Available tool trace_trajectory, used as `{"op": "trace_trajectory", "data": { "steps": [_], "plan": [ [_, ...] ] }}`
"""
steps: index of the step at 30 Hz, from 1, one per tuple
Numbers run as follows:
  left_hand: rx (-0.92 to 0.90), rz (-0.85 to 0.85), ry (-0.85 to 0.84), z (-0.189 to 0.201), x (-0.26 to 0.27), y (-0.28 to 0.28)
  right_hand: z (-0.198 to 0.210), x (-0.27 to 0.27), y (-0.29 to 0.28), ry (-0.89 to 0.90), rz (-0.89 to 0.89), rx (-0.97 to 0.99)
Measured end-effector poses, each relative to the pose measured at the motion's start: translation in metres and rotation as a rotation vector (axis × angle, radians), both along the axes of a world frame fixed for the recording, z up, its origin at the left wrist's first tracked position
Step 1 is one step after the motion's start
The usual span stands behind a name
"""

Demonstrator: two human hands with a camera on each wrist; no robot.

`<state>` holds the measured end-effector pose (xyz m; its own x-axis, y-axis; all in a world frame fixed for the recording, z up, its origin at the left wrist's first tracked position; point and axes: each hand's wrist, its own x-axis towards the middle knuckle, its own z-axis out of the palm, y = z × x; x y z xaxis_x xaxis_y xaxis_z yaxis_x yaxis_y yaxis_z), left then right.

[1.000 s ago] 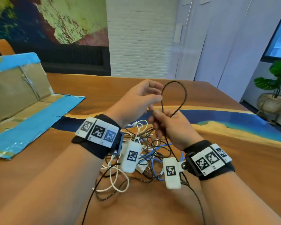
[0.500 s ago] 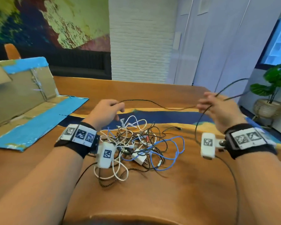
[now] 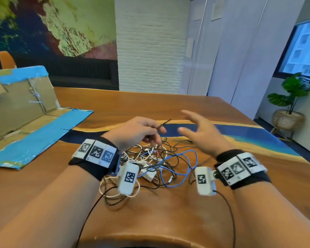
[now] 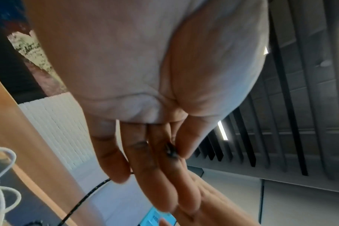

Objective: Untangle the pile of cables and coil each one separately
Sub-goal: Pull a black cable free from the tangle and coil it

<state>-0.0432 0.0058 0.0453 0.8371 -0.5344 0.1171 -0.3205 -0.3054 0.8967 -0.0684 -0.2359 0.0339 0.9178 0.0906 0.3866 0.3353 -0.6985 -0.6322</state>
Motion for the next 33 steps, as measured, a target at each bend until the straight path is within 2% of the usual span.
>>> {"op": "trace_trajectory", "data": {
  "steps": [3, 6, 9, 12, 15, 17, 20, 22, 24, 26, 29, 31, 33],
  "plan": [
    [0.054, -0.102, 0.031, -0.006, -0.005, -0.011, -0.017, 0.006, 0.029, 0.05, 0.149, -0.02],
    [0.154, -0.07, 0.044, -0.018, -0.002, -0.008, -0.025, 0.008, 0.034, 0.036, 0.125, -0.033],
    [0.094, 0.041, 0.08, -0.028, 0.002, -0.005, -0.037, 0.012, 0.041, 0.033, 0.149, 0.002],
    [0.021, 0.015, 0.15, -0.035, 0.004, -0.011, -0.048, 0.022, 0.052, 0.021, 0.135, 0.083],
    [0.028, 0.023, 0.108, -0.042, 0.013, -0.009, -0.049, 0.032, 0.05, 0.038, 0.167, 0.198],
    [-0.129, 0.122, 0.088, -0.043, 0.029, 0.006, -0.047, 0.038, 0.037, 0.067, 0.175, 0.116],
    [-0.585, 0.374, 0.139, -0.035, 0.061, 0.052, -0.048, 0.049, 0.001, 0.101, 0.07, -0.041],
    [-0.775, 0.487, 0.132, -0.028, 0.075, 0.083, -0.047, 0.053, -0.025, 0.074, -0.022, 0.033],
    [-0.85, 0.522, 0.12, -0.025, 0.081, 0.1, -0.04, 0.053, -0.047, 0.023, -0.106, 0.166],
    [-0.807, 0.527, 0.068, -0.025, 0.08, 0.101, -0.033, 0.054, -0.064, -0.01, -0.178, 0.297],
    [-0.448, 0.556, -0.024, -0.032, 0.076, 0.084, -0.015, 0.049, -0.071, -0.044, -0.187, 0.385],
    [-0.257, 0.544, -0.004, -0.036, 0.07, 0.066, 0.001, 0.042, -0.06, -0.049, -0.134, 0.282],
    [-0.175, 0.513, -0.038, -0.032, 0.057, 0.04, 0.019, 0.029, -0.037, -0.026, -0.06, 0.075]
  ]
}}
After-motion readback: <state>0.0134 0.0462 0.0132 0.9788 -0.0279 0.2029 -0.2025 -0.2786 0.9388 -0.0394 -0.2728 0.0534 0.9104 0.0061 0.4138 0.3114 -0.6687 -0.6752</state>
